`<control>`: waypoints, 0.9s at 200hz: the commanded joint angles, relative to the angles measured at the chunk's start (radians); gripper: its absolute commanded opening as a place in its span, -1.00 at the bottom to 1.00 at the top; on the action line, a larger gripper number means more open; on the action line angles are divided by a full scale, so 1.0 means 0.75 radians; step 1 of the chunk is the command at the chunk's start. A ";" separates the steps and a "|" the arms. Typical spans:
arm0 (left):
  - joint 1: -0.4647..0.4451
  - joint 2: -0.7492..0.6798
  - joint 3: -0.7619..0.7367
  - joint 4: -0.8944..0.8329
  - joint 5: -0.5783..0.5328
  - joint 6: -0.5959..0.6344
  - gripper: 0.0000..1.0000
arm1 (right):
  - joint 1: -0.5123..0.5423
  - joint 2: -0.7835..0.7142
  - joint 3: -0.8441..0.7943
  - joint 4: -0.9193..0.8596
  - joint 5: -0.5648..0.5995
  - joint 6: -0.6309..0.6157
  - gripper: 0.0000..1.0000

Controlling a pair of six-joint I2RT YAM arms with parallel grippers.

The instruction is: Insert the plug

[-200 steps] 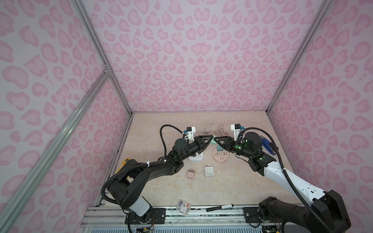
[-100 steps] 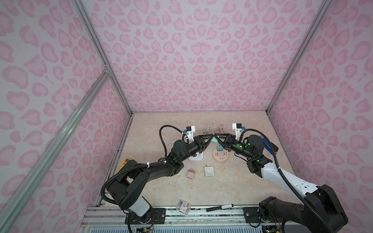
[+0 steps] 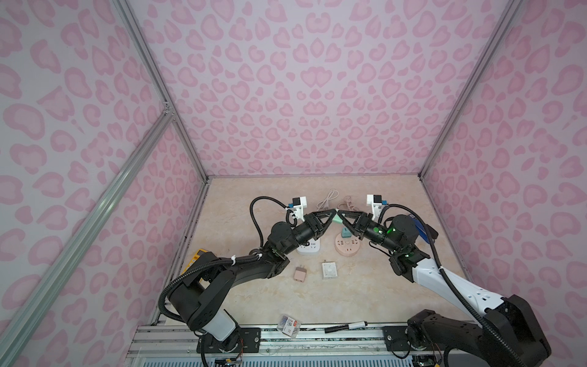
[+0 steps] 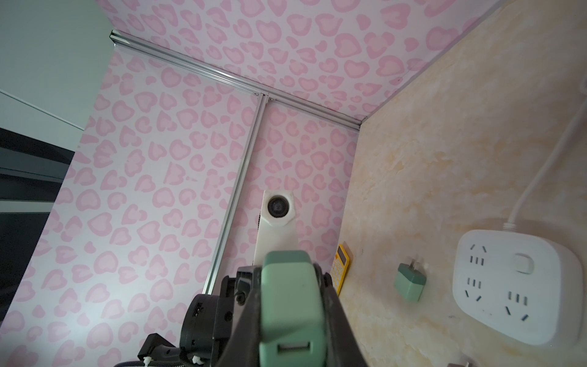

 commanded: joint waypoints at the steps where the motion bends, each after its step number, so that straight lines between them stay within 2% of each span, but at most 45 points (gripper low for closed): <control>1: -0.002 0.007 0.006 0.014 -0.026 -0.007 -0.94 | 0.008 -0.004 0.007 -0.007 -0.046 -0.067 -0.96; 21: -0.003 0.016 0.010 0.005 -0.019 -0.010 -0.94 | 0.012 -0.004 0.018 -0.044 -0.044 -0.089 -1.00; 25: -0.003 0.018 0.010 0.002 -0.018 -0.011 -0.88 | 0.013 -0.004 0.023 -0.061 -0.043 -0.095 -1.00; 43: -0.001 0.031 0.006 0.002 -0.015 -0.014 -0.05 | 0.012 -0.014 0.066 -0.207 -0.033 -0.147 -1.00; 53: -0.003 0.029 -0.002 -0.012 -0.021 -0.008 0.27 | 0.013 -0.024 0.092 -0.310 -0.018 -0.191 -1.00; 65: 0.001 0.013 -0.008 -0.055 -0.023 0.010 0.54 | 0.010 -0.043 0.127 -0.454 0.010 -0.250 -1.00; 76: 0.007 -0.015 -0.019 -0.110 -0.032 0.036 1.00 | 0.010 -0.064 0.171 -0.619 0.046 -0.323 -1.00; 100: 0.039 -0.127 -0.052 -0.338 -0.054 0.140 0.96 | 0.003 -0.090 0.287 -1.000 0.139 -0.502 -1.00; 118: 0.053 -0.273 -0.038 -0.706 -0.110 0.333 0.96 | -0.008 -0.073 0.390 -1.269 0.214 -0.645 -1.00; 137: 0.047 -0.423 0.079 -1.250 -0.242 0.625 0.95 | -0.014 -0.033 0.504 -1.509 0.287 -0.818 -1.00; 152: 0.046 -0.503 0.165 -1.576 -0.369 0.800 0.97 | -0.015 -0.003 0.587 -1.660 0.352 -0.967 -1.00; 165: 0.045 -0.562 0.204 -1.760 -0.481 0.906 0.97 | -0.013 0.021 0.647 -1.759 0.427 -1.066 -1.00; 180: 0.045 -0.615 0.205 -1.867 -0.572 0.969 0.97 | -0.016 0.044 0.701 -1.848 0.516 -1.142 -1.00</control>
